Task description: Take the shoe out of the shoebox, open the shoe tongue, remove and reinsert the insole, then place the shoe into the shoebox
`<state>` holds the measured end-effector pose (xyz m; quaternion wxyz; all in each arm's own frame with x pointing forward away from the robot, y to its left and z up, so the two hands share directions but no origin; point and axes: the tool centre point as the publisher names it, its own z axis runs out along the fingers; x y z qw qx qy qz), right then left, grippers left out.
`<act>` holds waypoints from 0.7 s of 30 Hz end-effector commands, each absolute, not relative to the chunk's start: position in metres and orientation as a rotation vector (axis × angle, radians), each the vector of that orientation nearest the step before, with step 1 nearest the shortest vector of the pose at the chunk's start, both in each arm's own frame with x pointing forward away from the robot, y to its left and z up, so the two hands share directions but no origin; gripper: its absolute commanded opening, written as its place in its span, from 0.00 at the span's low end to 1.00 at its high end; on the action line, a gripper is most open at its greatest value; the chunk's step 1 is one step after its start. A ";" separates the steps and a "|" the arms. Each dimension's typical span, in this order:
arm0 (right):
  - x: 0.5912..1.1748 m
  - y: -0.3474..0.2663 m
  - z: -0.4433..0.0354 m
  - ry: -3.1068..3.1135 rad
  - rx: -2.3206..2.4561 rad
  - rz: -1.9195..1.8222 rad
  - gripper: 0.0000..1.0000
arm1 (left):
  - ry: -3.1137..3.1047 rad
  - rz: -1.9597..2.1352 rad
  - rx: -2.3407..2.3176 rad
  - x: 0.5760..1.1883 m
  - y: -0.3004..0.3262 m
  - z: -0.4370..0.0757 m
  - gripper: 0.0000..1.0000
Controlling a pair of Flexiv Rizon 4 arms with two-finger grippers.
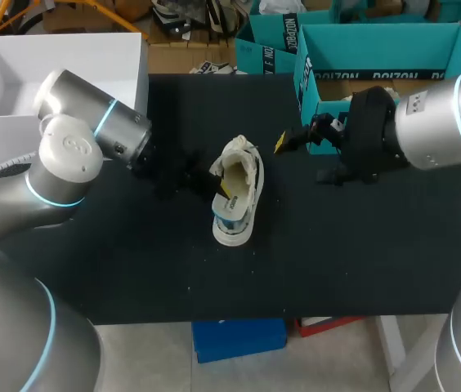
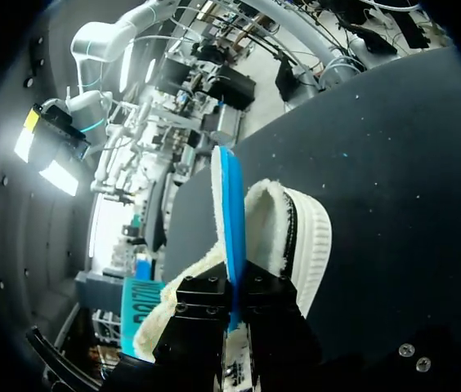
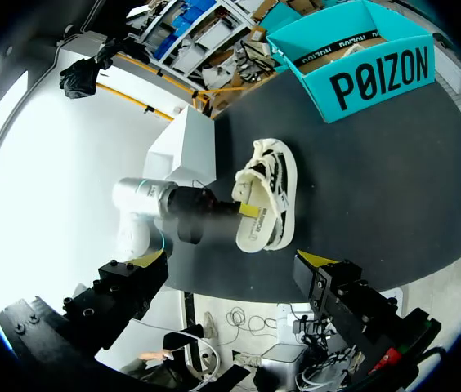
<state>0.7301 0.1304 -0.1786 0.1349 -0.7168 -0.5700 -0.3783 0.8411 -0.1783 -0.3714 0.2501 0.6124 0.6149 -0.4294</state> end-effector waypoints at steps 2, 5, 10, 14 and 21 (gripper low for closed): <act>0.730 0.131 -0.178 -1.652 -2.078 -1.095 1.00 | 1.700 -1.134 1.670 0.845 -0.181 -0.373 0.00; 0.730 0.131 -0.178 -1.652 -2.078 -1.095 1.00 | 1.719 -1.113 1.669 0.850 -0.183 -0.377 0.00; 0.730 0.131 -0.178 -1.652 -2.078 -1.095 1.00 | 1.764 -1.091 1.650 0.860 -0.184 -0.382 0.00; 0.730 0.131 -0.178 -1.652 -2.078 -1.095 1.00 | 1.772 -1.097 1.647 0.859 -0.184 -0.379 0.30; 0.730 0.131 -0.178 -1.652 -2.078 -1.095 1.00 | 1.717 -1.162 1.671 0.843 -0.179 -0.359 1.00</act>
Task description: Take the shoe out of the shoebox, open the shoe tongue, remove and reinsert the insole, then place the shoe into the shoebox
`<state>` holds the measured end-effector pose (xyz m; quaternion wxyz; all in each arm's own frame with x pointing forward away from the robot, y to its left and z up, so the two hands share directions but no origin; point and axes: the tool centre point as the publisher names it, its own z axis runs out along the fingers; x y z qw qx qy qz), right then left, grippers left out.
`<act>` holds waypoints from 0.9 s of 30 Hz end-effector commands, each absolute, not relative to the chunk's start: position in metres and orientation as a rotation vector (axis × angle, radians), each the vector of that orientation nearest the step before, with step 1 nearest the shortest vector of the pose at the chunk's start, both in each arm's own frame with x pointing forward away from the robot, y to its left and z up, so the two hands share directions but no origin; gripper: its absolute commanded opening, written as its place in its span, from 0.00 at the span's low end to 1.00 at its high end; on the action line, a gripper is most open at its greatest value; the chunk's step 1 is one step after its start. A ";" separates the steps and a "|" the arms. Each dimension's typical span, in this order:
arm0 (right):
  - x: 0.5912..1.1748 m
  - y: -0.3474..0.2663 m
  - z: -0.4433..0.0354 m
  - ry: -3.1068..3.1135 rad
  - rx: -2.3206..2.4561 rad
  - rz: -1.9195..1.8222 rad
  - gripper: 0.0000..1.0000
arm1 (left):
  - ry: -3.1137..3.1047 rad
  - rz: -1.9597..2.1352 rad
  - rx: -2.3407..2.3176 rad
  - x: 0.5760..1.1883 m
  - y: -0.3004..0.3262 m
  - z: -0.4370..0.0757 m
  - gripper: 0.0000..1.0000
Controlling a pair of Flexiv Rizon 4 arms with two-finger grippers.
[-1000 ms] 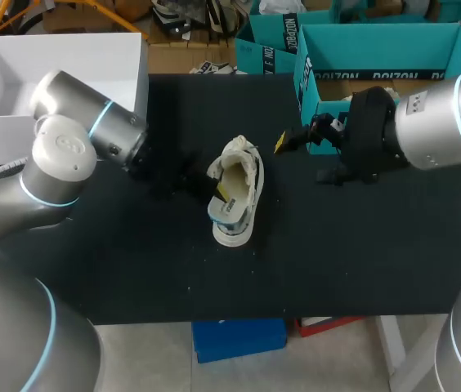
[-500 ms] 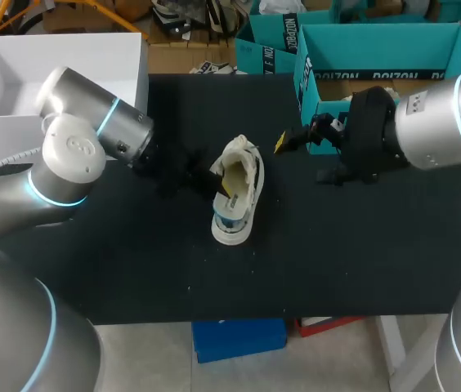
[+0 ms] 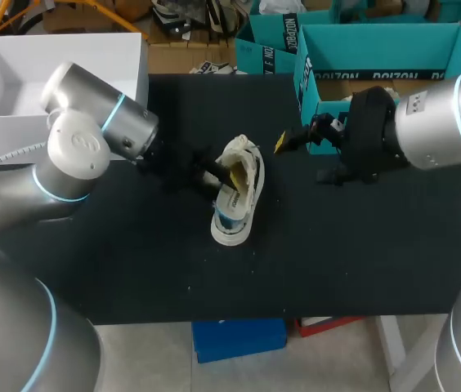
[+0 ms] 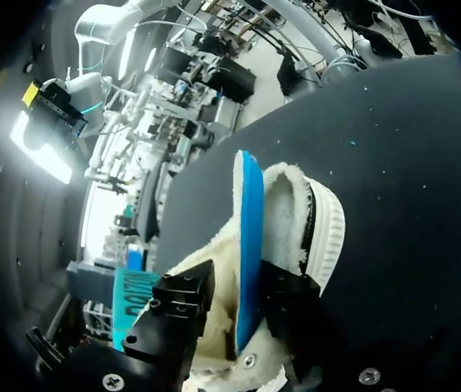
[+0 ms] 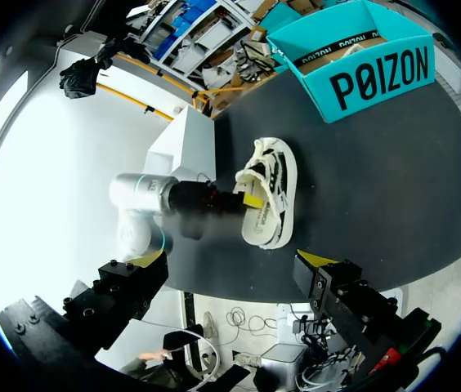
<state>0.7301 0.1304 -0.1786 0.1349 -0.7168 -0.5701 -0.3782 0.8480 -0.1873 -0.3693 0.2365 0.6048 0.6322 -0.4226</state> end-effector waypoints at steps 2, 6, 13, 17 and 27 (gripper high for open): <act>0.730 0.131 -0.178 -1.652 -2.078 -1.095 1.00 | 1.697 -1.183 1.679 0.837 -0.176 -0.353 1.00; 0.730 0.131 -0.178 -1.652 -2.078 -1.095 1.00 | 1.665 -1.202 1.704 0.825 -0.173 -0.346 1.00; 0.730 0.131 -0.178 -1.652 -2.078 -1.095 1.00 | 1.675 -1.219 1.779 0.809 -0.177 -0.360 0.45; 0.730 0.131 -0.178 -1.652 -2.078 -1.095 1.00 | 1.684 -1.208 1.808 0.808 -0.180 -0.364 0.23; 0.730 0.131 -0.178 -1.652 -2.078 -1.095 1.00 | 1.699 -1.185 1.830 0.812 -0.179 -0.365 0.00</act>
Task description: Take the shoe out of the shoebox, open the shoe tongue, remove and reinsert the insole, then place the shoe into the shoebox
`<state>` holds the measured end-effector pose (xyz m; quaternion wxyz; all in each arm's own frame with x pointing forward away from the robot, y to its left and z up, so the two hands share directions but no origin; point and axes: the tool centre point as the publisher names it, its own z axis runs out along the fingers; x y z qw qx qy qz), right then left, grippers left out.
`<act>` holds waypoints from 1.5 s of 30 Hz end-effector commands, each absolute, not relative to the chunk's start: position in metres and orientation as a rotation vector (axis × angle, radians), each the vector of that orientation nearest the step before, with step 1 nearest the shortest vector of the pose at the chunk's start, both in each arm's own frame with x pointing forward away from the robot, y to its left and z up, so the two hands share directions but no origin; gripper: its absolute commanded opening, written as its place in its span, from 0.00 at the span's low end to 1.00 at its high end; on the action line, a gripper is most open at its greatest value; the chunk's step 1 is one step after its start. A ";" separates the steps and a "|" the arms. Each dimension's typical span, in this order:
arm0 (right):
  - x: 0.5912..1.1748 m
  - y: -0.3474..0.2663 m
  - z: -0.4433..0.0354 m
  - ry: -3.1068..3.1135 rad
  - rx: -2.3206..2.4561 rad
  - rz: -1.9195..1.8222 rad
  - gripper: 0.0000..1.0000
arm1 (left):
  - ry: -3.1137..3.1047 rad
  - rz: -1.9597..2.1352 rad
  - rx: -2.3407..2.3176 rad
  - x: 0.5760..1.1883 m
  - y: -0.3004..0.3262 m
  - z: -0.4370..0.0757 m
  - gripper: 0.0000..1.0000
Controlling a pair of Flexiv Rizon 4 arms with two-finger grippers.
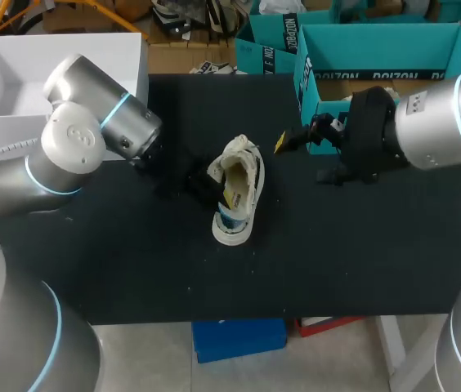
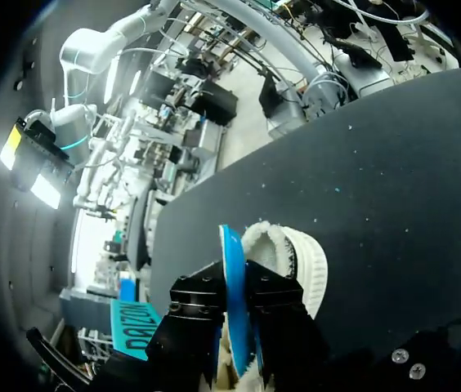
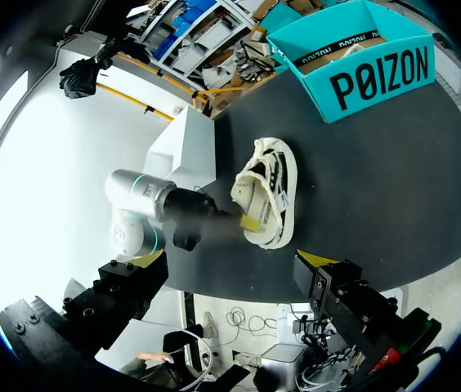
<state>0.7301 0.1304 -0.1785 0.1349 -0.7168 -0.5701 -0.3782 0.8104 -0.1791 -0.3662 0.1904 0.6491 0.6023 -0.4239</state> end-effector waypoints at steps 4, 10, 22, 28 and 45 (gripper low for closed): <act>0.730 0.131 -0.178 -1.652 -2.078 -1.095 1.00 | 1.716 -1.177 1.830 0.816 -0.178 -0.370 0.00; 0.730 0.131 -0.178 -1.652 -2.078 -1.095 1.00 | 1.750 -1.154 1.808 0.828 -0.180 -0.380 0.00; 0.730 0.131 -0.178 -1.652 -2.078 -1.095 1.00 | 1.798 -1.106 1.771 0.843 -0.190 -0.383 0.00; 0.730 0.131 -0.178 -1.652 -2.078 -1.095 1.00 | 1.861 -1.042 1.823 0.846 -0.194 -0.393 0.06; 0.730 0.131 -0.178 -1.652 -2.078 -1.095 1.00 | 1.788 -1.122 1.815 0.839 -0.172 -0.350 0.82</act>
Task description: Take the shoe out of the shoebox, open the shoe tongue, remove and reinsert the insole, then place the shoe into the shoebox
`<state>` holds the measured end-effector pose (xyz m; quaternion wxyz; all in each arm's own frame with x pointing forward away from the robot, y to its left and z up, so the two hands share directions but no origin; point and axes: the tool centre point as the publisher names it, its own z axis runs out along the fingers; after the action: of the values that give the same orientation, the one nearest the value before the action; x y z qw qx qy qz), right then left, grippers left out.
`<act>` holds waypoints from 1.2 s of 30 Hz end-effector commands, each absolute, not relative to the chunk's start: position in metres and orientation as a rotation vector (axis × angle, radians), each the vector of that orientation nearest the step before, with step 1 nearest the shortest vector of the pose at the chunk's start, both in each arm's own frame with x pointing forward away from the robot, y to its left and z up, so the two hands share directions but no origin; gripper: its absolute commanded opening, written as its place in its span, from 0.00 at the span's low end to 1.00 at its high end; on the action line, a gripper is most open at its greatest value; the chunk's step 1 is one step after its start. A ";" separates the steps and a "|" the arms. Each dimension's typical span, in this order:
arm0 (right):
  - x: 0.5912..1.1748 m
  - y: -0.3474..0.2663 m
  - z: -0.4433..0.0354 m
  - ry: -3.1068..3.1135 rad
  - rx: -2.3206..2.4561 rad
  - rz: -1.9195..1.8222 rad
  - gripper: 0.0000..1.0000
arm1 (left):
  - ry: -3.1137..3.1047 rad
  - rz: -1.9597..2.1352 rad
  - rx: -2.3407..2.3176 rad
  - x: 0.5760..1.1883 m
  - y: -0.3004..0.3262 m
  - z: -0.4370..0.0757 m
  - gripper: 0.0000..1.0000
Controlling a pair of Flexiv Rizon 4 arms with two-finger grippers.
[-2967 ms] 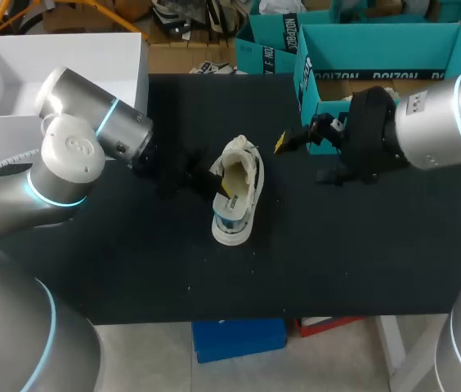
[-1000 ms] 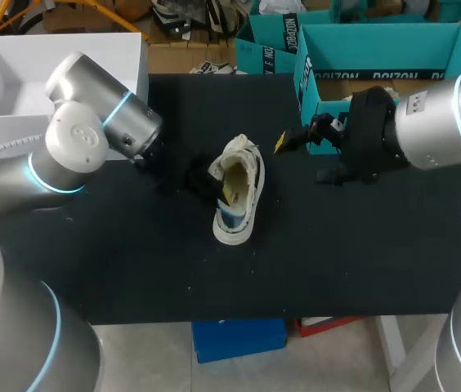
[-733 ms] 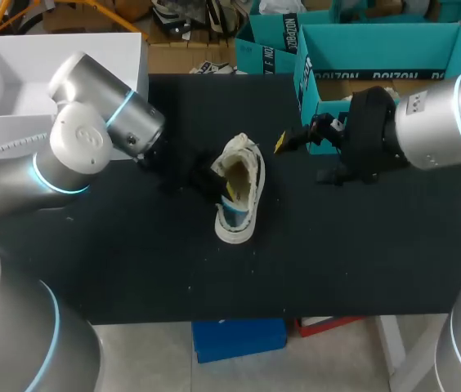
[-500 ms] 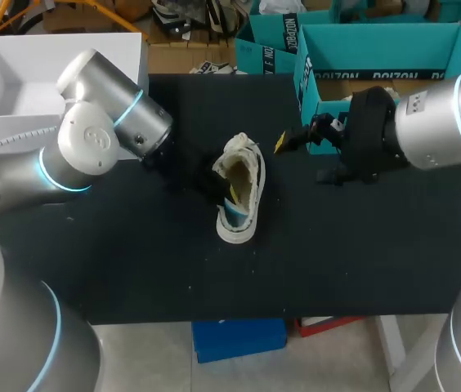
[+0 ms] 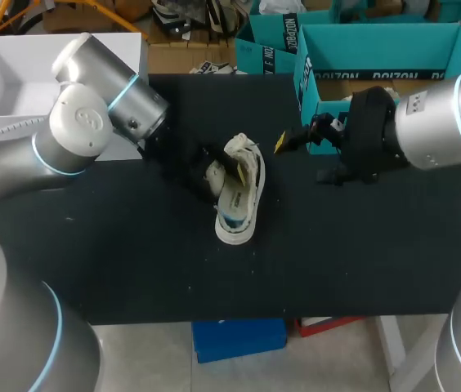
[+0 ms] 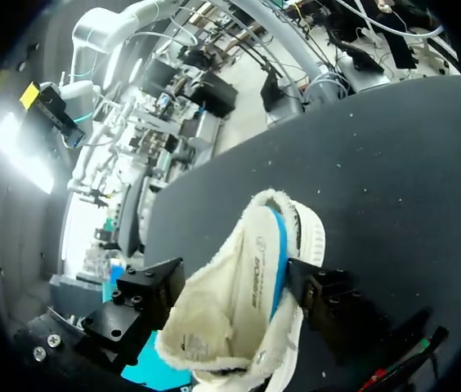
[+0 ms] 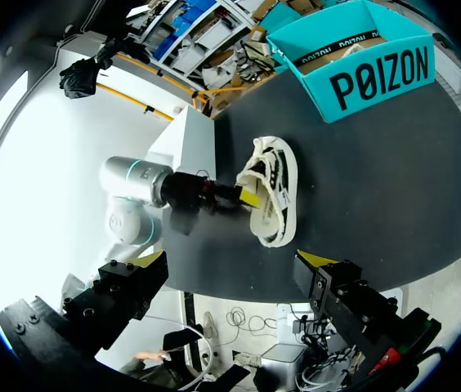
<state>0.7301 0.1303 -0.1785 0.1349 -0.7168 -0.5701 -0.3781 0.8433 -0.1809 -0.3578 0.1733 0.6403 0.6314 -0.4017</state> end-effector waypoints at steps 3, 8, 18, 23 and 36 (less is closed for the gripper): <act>0.730 0.131 -0.178 -1.652 -2.078 -1.095 1.00 | 1.779 -1.108 1.840 0.835 -0.170 -0.346 0.42; 0.730 0.131 -0.178 -1.652 -2.078 -1.095 1.00 | 1.770 -1.064 1.938 0.827 -0.168 -0.345 0.00; 0.730 0.131 -0.178 -1.652 -2.078 -1.095 1.00 | 1.802 -0.924 2.098 0.822 -0.159 -0.359 0.00; 0.730 0.131 -0.178 -1.652 -2.078 -1.095 1.00 | 1.823 -0.904 2.121 0.821 -0.160 -0.372 0.00; 0.730 0.131 -0.178 -1.652 -2.078 -1.095 1.00 | 1.833 -0.865 2.243 0.809 -0.175 -0.392 0.00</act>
<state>0.7301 0.1303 -0.1785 0.1348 -0.7168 -0.5701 -0.3781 0.8065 -0.1687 -0.3890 0.0688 0.7379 0.6059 -0.2892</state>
